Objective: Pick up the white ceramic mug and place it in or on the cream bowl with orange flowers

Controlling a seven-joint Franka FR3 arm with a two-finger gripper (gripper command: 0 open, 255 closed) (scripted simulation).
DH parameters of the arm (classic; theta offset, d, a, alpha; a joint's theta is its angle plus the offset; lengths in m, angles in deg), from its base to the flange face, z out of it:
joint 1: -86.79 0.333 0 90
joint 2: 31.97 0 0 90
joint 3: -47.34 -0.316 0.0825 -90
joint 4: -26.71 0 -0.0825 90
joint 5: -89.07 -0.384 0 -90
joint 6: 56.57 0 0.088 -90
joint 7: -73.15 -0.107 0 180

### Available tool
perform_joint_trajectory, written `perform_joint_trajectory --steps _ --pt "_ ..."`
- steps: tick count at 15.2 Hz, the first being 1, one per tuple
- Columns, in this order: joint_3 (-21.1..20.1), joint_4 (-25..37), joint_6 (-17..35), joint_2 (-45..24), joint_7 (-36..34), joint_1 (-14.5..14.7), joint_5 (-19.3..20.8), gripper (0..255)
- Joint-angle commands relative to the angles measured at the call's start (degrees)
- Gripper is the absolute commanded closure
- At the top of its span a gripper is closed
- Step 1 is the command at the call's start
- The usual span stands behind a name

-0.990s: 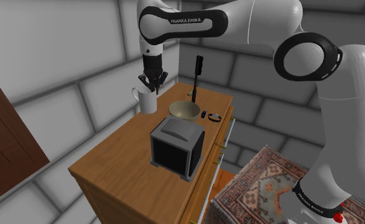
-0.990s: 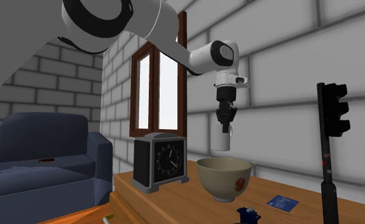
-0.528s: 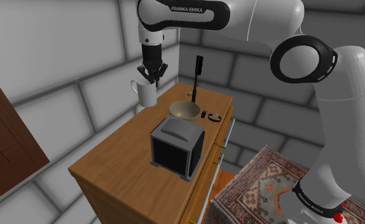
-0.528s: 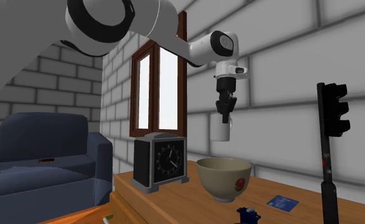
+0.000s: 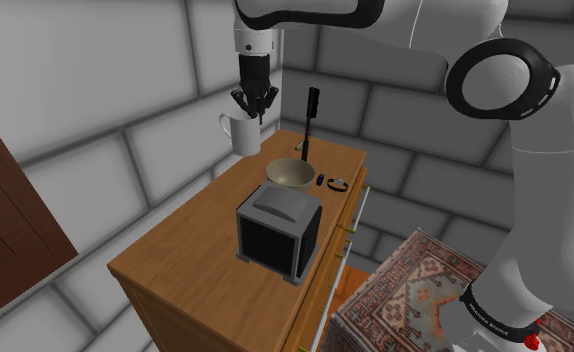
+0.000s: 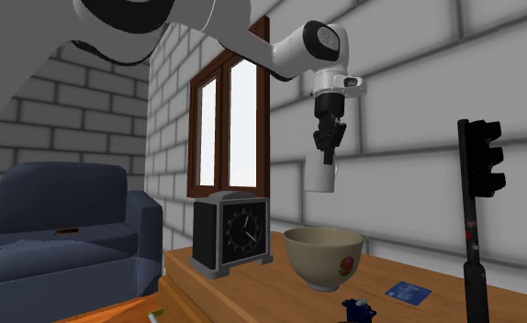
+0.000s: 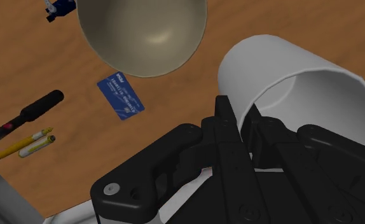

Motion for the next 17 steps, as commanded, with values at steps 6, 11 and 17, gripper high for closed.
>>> perform_joint_trajectory --steps 6,11,17 --pt "1.6 -16.2 3.2 13.0 7.1 -6.6 -2.5 255" --pt "2.6 -22.8 5.9 17.0 10.0 -8.6 -3.2 255" --pt "2.6 -28.0 10.7 17.4 10.1 -8.7 -3.3 255"
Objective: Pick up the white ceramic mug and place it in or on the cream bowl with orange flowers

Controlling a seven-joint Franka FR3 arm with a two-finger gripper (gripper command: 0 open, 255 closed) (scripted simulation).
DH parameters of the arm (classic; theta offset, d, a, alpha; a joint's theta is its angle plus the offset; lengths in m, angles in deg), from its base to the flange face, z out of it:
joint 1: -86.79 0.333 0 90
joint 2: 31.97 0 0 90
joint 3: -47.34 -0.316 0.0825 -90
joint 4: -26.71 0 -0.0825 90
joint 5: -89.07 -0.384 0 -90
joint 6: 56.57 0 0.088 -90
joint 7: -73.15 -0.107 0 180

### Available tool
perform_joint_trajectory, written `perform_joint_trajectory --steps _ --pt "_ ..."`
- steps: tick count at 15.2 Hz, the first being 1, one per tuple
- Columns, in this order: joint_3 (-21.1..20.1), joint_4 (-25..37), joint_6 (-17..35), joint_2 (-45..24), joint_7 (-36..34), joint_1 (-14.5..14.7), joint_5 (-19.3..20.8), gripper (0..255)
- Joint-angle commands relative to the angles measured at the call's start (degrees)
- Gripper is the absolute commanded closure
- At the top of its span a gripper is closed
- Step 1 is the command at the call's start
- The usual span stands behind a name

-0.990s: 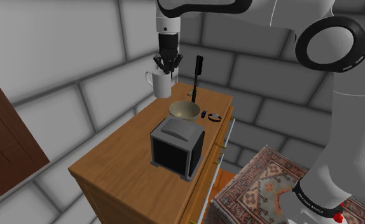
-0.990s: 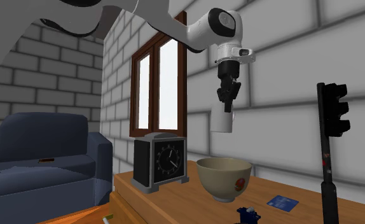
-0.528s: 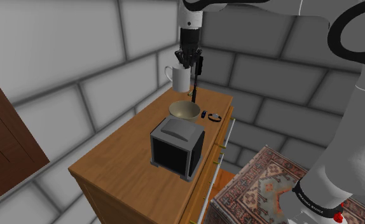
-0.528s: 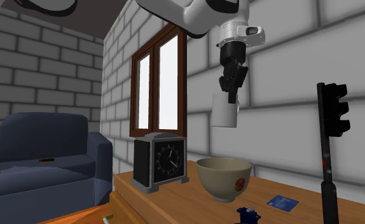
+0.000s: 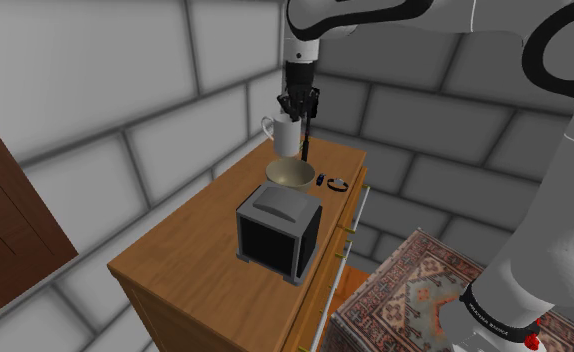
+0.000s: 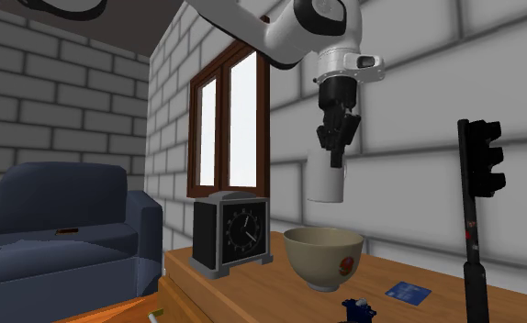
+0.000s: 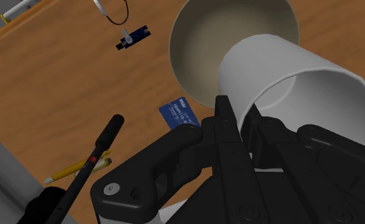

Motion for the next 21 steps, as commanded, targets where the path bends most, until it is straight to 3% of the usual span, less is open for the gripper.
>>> perform_joint_trajectory --steps 1,11,19,20,21 --pt "0.0 -1.6 1.5 0.1 0.0 0.0 0.0 255" --pt "0.1 -8.5 9.0 -0.5 0.1 -0.1 0.1 255" --pt "0.1 -8.6 9.2 -0.6 0.1 -0.1 0.1 255" --pt "0.1 -8.6 9.2 -0.6 0.1 -0.1 0.1 0" --pt "0.1 -8.6 9.2 -0.6 0.1 -0.1 0.1 0"
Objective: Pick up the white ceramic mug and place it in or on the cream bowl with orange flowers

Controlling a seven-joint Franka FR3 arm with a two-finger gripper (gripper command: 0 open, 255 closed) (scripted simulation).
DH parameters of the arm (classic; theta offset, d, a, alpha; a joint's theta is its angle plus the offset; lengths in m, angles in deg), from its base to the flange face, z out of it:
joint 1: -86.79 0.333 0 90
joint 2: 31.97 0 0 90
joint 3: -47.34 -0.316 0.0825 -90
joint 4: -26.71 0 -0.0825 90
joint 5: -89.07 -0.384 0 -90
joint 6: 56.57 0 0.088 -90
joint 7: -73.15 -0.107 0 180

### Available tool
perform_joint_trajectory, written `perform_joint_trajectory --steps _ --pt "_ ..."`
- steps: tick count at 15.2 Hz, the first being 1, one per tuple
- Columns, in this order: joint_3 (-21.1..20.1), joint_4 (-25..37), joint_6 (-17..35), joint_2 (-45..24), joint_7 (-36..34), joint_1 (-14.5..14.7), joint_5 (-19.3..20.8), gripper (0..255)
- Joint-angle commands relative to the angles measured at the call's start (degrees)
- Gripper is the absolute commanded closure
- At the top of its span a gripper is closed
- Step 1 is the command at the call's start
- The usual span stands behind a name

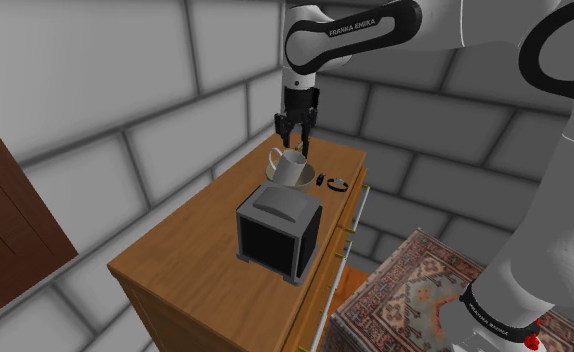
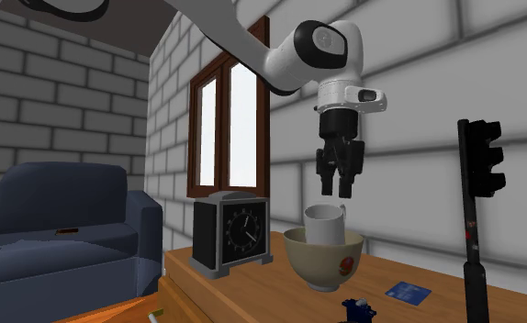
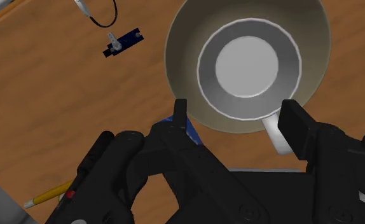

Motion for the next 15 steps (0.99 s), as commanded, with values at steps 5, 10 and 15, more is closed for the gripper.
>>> perform_joint_trajectory --steps 5,10,15 --pt "0.0 1.8 -1.9 0.1 0.0 0.0 0.0 0" --pt "0.0 7.3 -7.3 0.0 0.0 0.0 0.0 0" --pt "0.0 7.3 -7.3 0.0 0.0 0.0 0.0 0"
